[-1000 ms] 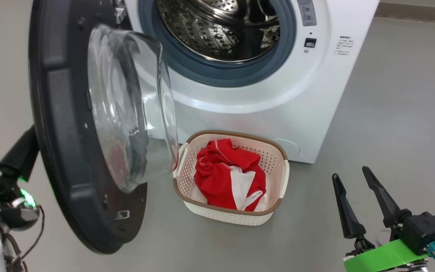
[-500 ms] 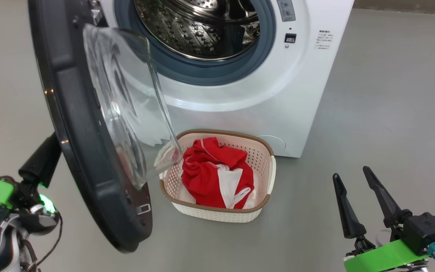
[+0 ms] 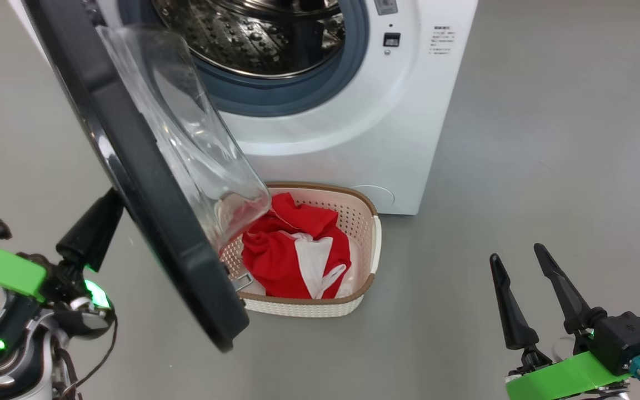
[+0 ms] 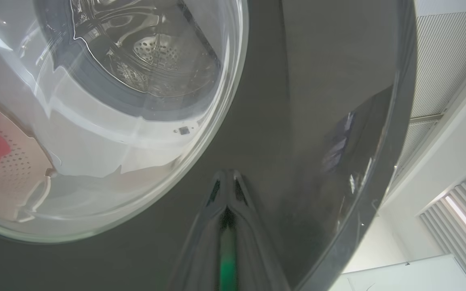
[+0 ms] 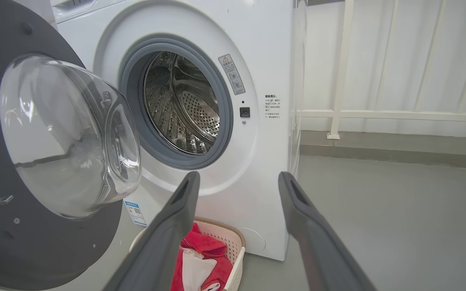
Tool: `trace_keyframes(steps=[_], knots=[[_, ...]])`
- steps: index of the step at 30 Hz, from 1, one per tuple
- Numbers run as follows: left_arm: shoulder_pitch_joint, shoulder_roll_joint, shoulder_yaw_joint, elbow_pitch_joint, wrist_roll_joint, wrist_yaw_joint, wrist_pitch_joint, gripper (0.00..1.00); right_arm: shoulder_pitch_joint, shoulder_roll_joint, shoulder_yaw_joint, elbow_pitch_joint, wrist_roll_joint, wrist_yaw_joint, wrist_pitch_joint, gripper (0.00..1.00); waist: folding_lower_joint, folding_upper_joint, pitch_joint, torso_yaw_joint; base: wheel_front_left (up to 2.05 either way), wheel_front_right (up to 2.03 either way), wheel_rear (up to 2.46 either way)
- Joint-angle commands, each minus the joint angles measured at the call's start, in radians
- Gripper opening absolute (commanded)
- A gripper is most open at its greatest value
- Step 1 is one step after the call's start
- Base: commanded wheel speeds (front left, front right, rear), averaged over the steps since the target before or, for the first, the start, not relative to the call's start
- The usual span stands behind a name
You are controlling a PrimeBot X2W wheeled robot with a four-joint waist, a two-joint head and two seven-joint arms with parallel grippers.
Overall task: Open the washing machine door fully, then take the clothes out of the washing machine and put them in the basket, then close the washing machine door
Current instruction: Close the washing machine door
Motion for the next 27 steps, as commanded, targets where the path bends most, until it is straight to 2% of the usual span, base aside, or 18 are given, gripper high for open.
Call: trace_keyframes(steps=[1, 16, 27], knots=[[-0.023, 0.015, 0.008, -0.032, -0.012, -0.011, 0.004, 0.0, -0.034, -0.009, 0.028, -0.021, 0.008, 0.006, -0.01, 1.0, 0.0, -0.0001, 0.011, -0.015, 0.0, 0.0, 0.0], [-0.067, 0.015, -0.066, -0.004, -0.065, -0.039, -0.059, 0.0, -0.051, -0.009, 0.031, -0.008, 0.004, 0.006, -0.016, 1.0, 0.0, -0.0001, 0.042, -0.106, 0.0, 0.0, 0.0], [-0.144, 0.015, -0.119, 0.066, -0.086, -0.055, -0.131, 0.0, -0.059, -0.009, 0.04, -0.006, 0.004, 0.006, -0.02, 1.0, 0.0, -0.0001, 0.06, -0.151, 0.0, 0.0, 0.0]])
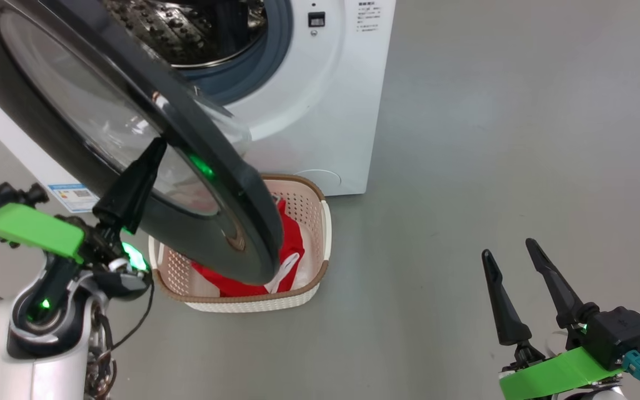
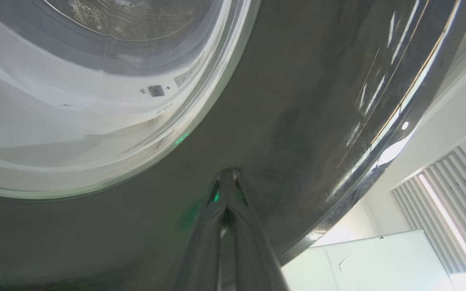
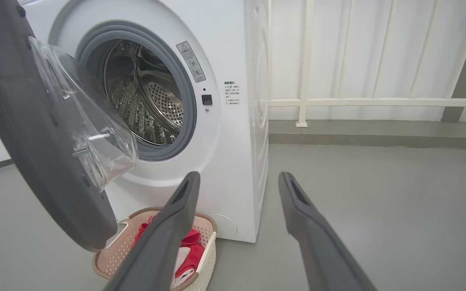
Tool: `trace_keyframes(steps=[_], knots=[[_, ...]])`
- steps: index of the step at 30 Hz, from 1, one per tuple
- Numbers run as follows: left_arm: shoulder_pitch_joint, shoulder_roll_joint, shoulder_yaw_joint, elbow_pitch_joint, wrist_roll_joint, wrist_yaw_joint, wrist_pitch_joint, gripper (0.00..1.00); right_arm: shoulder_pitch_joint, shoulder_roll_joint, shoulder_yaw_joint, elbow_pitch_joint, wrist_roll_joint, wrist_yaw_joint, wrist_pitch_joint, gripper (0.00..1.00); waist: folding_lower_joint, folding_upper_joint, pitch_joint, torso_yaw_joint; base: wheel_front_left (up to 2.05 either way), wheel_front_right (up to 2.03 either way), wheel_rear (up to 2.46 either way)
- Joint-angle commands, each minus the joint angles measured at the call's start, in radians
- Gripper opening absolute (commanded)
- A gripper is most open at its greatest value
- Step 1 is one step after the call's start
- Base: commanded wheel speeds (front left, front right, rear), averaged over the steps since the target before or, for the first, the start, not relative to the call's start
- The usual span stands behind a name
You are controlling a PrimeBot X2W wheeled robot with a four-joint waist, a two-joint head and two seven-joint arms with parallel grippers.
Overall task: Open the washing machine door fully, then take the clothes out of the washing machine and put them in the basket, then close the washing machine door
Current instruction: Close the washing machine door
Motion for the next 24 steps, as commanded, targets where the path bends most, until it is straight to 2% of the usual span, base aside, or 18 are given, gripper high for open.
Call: trace_keyframes(steps=[1, 12, 24], knots=[[-0.053, 0.016, 0.01, -0.011, -0.015, -0.02, -0.01, 0.0, -0.036, -0.009, 0.024, -0.023, 0.003, 0.006, -0.011, 1.0, 0.0, -0.0001, 0.012, -0.013, 0.0, 0.0, 0.0], [-0.15, 0.016, -0.028, 0.043, -0.029, -0.045, -0.031, 0.0, -0.056, -0.009, 0.037, -0.021, 0.005, 0.006, -0.013, 1.0, 0.0, -0.0001, 0.061, -0.05, 0.0, 0.0, 0.0], [-0.281, 0.02, -0.026, 0.137, -0.019, -0.069, -0.049, 0.0, -0.088, -0.009, 0.049, -0.013, 0.015, 0.006, -0.014, 1.0, 0.0, -0.0001, 0.127, -0.117, 0.0, 0.0, 0.0]])
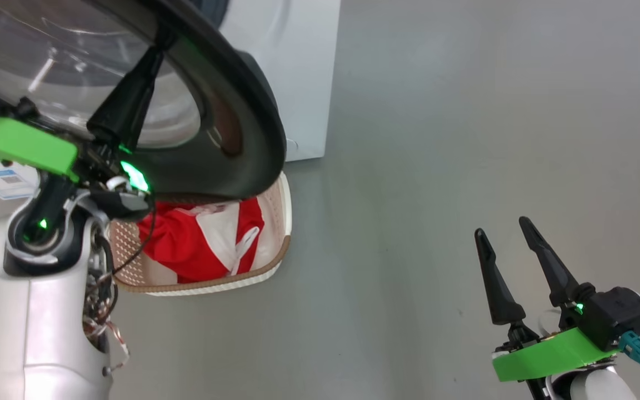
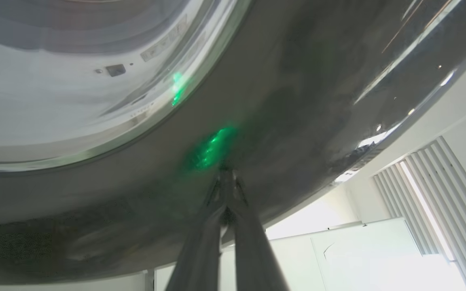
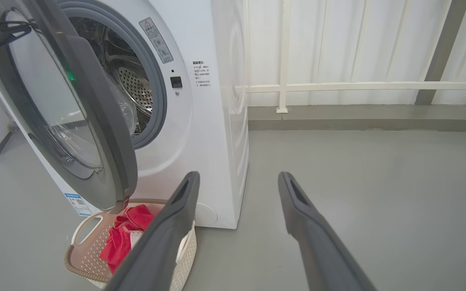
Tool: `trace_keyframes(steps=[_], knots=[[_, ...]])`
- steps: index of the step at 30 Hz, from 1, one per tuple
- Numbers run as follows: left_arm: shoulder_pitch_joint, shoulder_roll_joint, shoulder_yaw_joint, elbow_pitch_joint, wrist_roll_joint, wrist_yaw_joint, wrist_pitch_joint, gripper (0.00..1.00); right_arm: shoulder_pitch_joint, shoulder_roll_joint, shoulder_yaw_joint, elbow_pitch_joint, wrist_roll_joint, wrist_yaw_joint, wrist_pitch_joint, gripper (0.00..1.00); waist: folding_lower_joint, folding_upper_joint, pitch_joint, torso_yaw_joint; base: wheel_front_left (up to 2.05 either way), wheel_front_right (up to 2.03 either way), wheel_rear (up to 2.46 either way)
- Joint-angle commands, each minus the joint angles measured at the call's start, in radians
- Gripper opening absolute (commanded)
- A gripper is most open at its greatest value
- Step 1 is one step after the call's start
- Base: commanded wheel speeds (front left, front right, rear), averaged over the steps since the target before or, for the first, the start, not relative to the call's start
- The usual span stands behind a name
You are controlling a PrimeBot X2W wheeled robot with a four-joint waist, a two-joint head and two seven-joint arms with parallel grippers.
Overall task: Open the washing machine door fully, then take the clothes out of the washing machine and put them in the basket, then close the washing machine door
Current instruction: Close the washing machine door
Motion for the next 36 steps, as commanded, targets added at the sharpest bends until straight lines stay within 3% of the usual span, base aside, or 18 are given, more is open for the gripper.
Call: trace_keyframes(steps=[1, 17, 36], knots=[[-0.04, 0.023, 0.019, -0.011, 0.007, -0.02, -0.002, 0.0, -0.033, -0.009, 0.03, -0.021, 0.008, 0.006, -0.009, 1.0, 0.0, 0.0, 0.023, -0.024, 0.0, 0.0, 0.0], [-0.188, 0.048, 0.022, 0.131, 0.034, -0.074, -0.02, 0.0, -0.054, -0.009, 0.035, -0.035, 0.014, 0.006, -0.009, 1.0, 0.0, 0.0, 0.084, -0.093, 0.0, 0.0, 0.0], [-0.299, 0.058, 0.039, 0.258, 0.038, -0.128, -0.04, 0.0, -0.064, -0.009, 0.039, -0.038, 0.007, 0.006, -0.009, 1.0, 0.0, 0.0, 0.119, -0.111, 0.0, 0.0, 0.0]])
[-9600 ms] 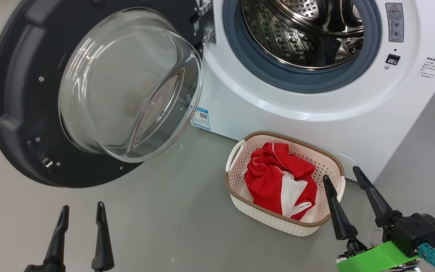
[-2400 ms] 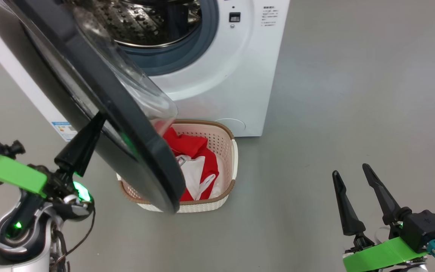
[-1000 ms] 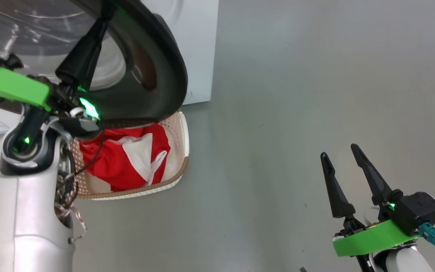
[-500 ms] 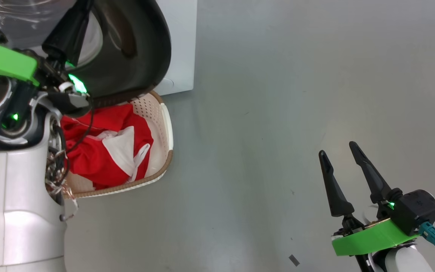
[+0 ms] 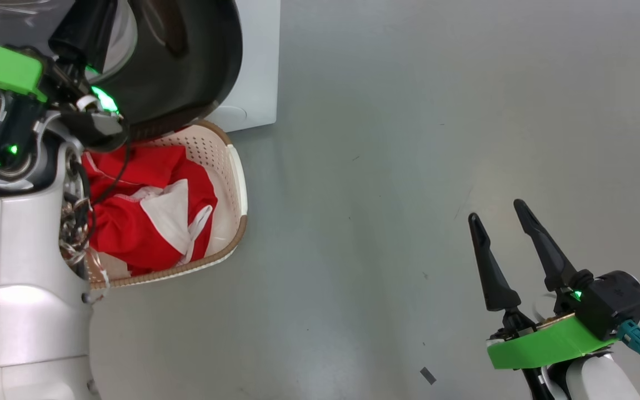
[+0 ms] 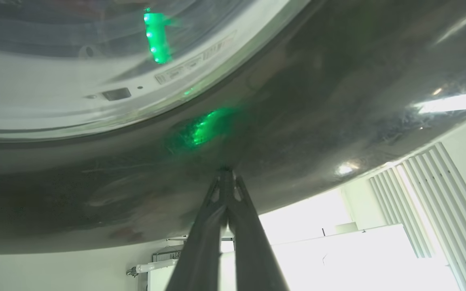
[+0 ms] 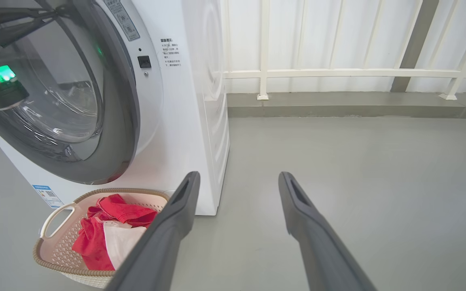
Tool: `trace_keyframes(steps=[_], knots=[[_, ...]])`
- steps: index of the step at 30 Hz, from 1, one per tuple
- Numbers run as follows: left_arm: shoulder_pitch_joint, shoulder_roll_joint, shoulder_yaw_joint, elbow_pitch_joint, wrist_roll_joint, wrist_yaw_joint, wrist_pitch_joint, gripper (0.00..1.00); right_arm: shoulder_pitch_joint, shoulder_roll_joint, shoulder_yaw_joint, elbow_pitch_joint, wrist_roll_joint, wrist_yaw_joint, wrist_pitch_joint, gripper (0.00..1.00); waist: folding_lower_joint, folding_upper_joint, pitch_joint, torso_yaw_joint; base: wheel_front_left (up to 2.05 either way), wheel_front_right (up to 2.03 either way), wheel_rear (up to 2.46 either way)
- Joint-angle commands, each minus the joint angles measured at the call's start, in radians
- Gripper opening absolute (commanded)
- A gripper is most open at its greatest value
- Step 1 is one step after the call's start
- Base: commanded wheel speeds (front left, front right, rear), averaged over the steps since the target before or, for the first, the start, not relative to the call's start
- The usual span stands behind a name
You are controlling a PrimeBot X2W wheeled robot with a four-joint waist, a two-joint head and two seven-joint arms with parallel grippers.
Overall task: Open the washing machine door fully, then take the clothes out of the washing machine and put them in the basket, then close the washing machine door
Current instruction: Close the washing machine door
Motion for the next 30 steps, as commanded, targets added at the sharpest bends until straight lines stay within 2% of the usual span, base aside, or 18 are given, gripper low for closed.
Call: trace_keyframes(steps=[1, 11, 20, 21, 23, 24, 30], knots=[[-0.028, 0.039, 0.018, -0.019, 0.006, -0.016, 0.001, 0.0, -0.015, -0.009, 0.02, -0.024, 0.004, 0.006, -0.006, 1.0, 0.0, -0.0001, -0.001, 0.001, 0.0, 0.0, 0.0], [0.002, 0.029, 0.011, -0.006, 0.003, -0.038, 0.008, 0.0, -0.013, -0.009, 0.014, -0.017, 0.005, 0.006, -0.006, 1.0, 0.0, -0.0001, -0.022, 0.029, 0.0, 0.0, 0.0], [0.152, 0.015, -0.028, -0.073, 0.053, -0.053, -0.043, 0.0, 0.0, -0.009, -0.001, -0.006, -0.003, 0.006, -0.006, 1.0, 0.0, -0.0001, -0.078, 0.089, 0.0, 0.0, 0.0], [0.172, 0.014, -0.035, -0.088, 0.065, -0.054, -0.054, 0.05, 0.001, -0.009, -0.003, -0.005, -0.004, 0.006, -0.006, 1.0, 0.0, -0.0001, -0.084, 0.096, 0.0, 0.0, 0.0], [0.215, 0.013, -0.046, -0.115, 0.097, -0.055, -0.087, 0.93, 0.003, -0.009, -0.005, -0.004, -0.007, 0.006, -0.006, 1.0, 0.0, -0.0001, -0.098, 0.11, 0.0, 0.0, 0.0], [0.236, 0.013, -0.047, -0.129, 0.105, -0.056, -0.101, 1.0, 0.004, -0.009, -0.006, -0.003, -0.008, 0.006, -0.006, 1.0, 0.0, -0.0001, -0.105, 0.116, 0.0, 0.0, 0.0], [0.372, 0.036, -0.088, -0.239, 0.228, -0.058, -0.199, 1.0, 0.019, -0.009, -0.021, 0.0, -0.01, 0.006, -0.006, 1.0, 0.0, -0.0001, -0.147, 0.149, 0.0, 0.0, 0.0]])
